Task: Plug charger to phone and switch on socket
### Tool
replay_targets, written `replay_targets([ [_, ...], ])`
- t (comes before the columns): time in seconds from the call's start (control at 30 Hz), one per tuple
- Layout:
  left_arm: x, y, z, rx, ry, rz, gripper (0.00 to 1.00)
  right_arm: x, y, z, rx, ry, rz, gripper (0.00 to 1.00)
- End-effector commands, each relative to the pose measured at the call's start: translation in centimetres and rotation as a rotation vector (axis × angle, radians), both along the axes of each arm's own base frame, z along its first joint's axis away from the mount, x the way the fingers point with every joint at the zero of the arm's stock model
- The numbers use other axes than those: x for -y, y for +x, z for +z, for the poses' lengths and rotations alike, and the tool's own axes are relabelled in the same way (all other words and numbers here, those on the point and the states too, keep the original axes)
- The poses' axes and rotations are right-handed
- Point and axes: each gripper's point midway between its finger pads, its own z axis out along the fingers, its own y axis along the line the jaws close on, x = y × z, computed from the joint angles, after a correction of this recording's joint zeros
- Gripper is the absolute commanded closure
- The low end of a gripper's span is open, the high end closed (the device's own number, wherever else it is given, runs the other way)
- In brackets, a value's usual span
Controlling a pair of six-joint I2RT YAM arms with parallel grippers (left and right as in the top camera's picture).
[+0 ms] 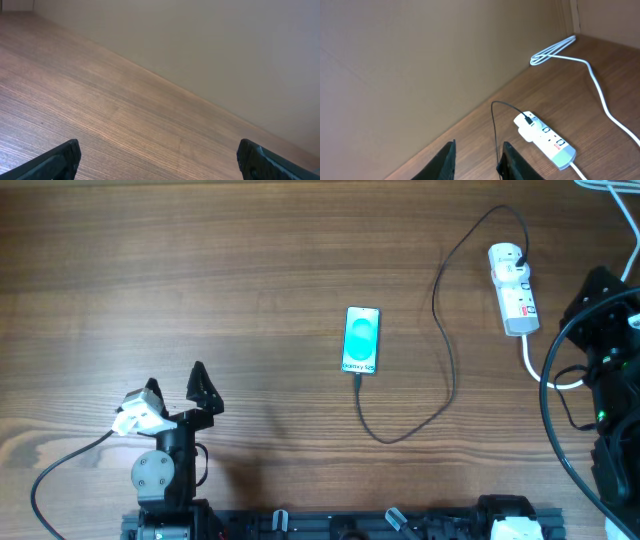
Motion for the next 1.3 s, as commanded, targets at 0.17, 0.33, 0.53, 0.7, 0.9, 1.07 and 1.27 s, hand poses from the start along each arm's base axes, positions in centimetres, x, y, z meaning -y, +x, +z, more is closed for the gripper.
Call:
replay_targets([
  [0.17,-0.2,0.1,-1.0,-0.039,-0.003,0.011,0.0,-0.2,-1.0,0.6,0.016,-0.017,0.014,0.54],
  [0.33,-0.2,0.1,-1.0,-0.039,-0.003,0.011,0.0,-0.3,-4.1,3.3,0.112,-0.107,0.034,0.29],
  [0.53,-0.2,0.1,-1.0,-0.039,-0.002,0.011,0.0,-0.4,-11.1,5.3,0.239,-0.133,0.032,0.23],
  [0.7,-0.2,0.1,-1.0,-0.039,-0.002,0.011,0.0,-0.5,-15.5,2.9,0.187,-0.195,0.045,0.21],
  [0.9,-0.2,0.1,-1.0,-0.039,-0.002,0.011,0.0,-0.5,-17.4,0.2,0.097,-0.229,0.061,0.06],
  [1.07,-0.2,0.1,-1.0,-0.039,-0.002,0.011,0.0,-0.5,-17.8,-1.9,0.009,-0.226,0.072,0.05],
  [1.27,-0.2,0.1,-1.0,-0.039,-0.002,0.011,0.0,-0.5,-17.9,-2.2,-0.002,-0.219,0.073,0.01],
])
